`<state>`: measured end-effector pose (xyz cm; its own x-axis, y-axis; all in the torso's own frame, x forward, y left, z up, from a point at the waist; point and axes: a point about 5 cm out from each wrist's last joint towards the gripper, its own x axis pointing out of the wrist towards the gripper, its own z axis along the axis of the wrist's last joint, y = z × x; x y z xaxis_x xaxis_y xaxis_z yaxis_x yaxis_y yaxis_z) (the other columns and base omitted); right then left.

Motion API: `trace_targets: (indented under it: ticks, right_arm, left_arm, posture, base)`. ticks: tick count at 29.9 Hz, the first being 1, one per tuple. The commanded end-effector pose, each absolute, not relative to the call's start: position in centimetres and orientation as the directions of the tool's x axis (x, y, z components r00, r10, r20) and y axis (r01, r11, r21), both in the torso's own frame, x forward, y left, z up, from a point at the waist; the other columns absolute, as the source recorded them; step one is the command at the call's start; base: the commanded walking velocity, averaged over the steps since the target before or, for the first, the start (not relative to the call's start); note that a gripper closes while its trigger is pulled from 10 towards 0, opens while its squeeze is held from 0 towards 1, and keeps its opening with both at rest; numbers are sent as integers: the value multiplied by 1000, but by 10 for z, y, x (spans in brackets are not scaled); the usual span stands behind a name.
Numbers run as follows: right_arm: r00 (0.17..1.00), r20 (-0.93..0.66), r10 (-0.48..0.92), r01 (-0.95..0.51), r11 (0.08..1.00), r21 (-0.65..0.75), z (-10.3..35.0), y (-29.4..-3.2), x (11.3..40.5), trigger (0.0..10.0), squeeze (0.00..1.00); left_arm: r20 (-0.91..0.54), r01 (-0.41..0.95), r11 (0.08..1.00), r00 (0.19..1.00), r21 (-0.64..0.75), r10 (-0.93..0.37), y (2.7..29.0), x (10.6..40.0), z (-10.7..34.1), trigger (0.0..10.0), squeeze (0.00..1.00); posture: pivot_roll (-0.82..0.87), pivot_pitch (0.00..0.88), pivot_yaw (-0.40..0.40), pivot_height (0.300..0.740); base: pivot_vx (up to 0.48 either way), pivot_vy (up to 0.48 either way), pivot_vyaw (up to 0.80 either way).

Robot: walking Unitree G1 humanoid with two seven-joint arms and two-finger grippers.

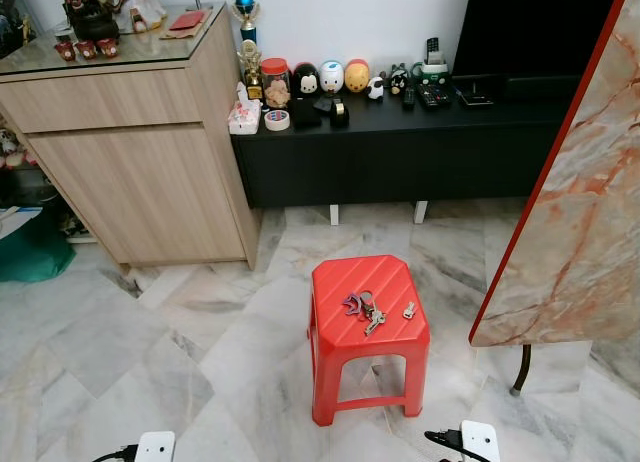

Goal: Hang keys on a hook

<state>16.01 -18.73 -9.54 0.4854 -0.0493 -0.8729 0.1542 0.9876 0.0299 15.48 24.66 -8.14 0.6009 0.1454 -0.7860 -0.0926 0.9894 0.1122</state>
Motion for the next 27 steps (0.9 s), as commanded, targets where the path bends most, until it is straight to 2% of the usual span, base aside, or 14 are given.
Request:
trace_targets:
  ticks: [1,22,27]
  right_arm:
    - [494,-869,-39,140,990,35,-94,-186,163,10000,0]
    - [511,-859,-19,115,992,46,-93,-186,165,10000,0]
    - [515,-857,-17,113,992,49,-93,-186,166,10000,0]
  left_arm:
    - [-801,-103,987,578,121,158,248,149,-84,10000,0]
    - [-807,-102,987,569,125,161,249,143,-86,10000,0]
    - [-808,-103,987,567,126,162,249,142,-86,10000,0]
  posture:
    - [38,0,26,740]
    - [39,0,30,740]
    - [40,0,29,740]
  base:
    - [0,0,0]
    - [234,0,0]
    - [260,0,673]
